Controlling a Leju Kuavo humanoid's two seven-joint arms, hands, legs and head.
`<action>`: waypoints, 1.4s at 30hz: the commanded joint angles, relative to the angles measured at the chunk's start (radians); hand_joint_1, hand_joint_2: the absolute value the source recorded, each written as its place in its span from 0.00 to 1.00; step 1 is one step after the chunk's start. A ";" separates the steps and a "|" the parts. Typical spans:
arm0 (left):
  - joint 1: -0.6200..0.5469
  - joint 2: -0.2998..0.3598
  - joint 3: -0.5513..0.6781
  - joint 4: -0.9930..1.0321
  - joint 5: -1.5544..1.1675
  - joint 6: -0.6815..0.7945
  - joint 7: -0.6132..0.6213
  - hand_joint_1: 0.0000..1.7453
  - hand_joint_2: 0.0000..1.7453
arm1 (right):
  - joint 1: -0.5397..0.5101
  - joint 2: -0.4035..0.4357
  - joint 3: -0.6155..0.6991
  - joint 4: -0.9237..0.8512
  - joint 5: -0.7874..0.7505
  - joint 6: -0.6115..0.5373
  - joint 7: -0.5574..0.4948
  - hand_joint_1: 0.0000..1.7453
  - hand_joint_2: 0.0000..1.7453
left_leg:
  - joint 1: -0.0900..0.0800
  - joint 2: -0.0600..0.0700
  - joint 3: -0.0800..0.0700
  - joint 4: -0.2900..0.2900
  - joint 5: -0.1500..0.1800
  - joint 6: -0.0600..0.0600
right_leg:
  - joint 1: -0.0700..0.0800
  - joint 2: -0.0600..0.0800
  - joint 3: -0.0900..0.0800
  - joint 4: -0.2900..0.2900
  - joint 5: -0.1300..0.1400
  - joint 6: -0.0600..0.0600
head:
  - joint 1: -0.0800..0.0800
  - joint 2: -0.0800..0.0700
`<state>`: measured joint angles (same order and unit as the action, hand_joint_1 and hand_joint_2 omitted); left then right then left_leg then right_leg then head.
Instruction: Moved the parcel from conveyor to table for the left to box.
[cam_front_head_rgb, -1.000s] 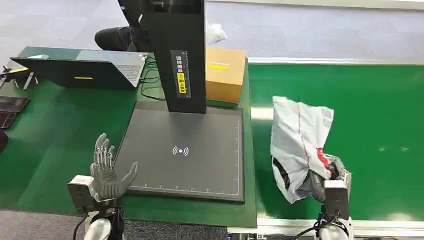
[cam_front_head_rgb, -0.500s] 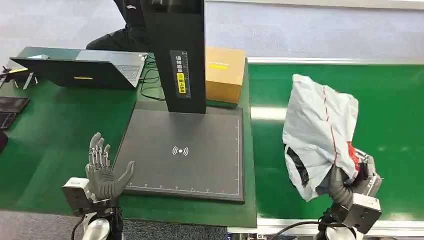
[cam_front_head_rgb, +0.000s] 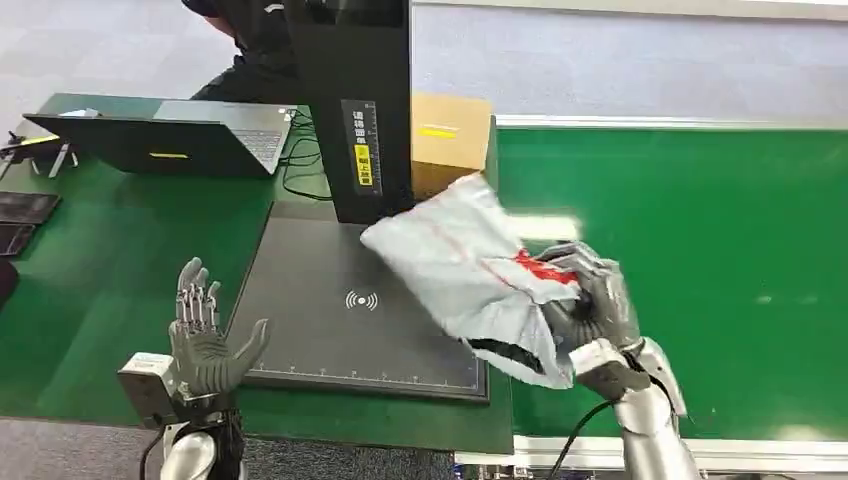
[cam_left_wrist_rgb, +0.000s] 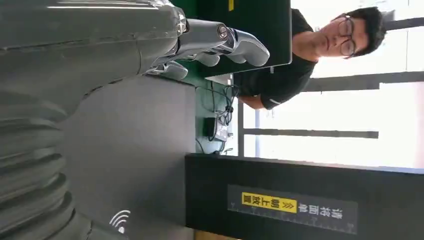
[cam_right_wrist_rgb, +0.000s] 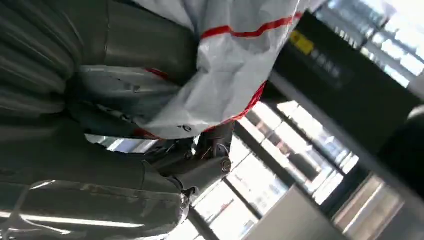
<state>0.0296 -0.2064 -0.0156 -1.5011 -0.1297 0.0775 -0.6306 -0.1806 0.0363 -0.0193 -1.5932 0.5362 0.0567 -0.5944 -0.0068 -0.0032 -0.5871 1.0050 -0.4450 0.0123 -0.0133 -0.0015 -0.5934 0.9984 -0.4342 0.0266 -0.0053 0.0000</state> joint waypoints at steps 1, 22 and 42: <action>-0.027 0.023 0.017 0.045 0.006 -0.001 -0.019 0.00 1.00 | -0.306 -0.157 0.390 0.349 0.107 0.065 0.058 1.00 1.00 | 0.000 0.011 0.002 -0.001 0.000 -0.002 | 0.000 0.011 -0.001 0.000 0.003 -0.002 | 0.000 0.000; -0.020 0.008 0.019 0.018 0.004 0.000 -0.001 0.00 1.00 | -0.733 -0.044 0.793 1.020 0.172 -0.035 0.058 1.00 1.00 | 0.001 0.000 -0.001 0.000 0.004 -0.003 | 0.001 -0.001 -0.003 0.002 0.003 -0.004 | 0.000 0.000; -0.016 0.036 -0.029 0.062 0.020 0.019 0.000 0.00 1.00 | -0.396 -0.009 0.469 0.687 -0.611 0.139 -0.104 0.00 1.00 | 0.000 -0.003 -0.003 -0.001 0.004 -0.004 | 0.000 -0.003 -0.004 0.001 0.002 -0.004 | 0.000 0.000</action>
<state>0.0303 -0.2026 -0.0210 -1.4900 -0.1102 0.0942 -0.6291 -0.6091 0.0175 0.5722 -0.8537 0.0794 0.0271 -0.6493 -0.0066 -0.0055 -0.5914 1.0053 -0.4415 0.0101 -0.0130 -0.0042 -0.5992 1.0006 -0.4323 0.0237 -0.0053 0.0000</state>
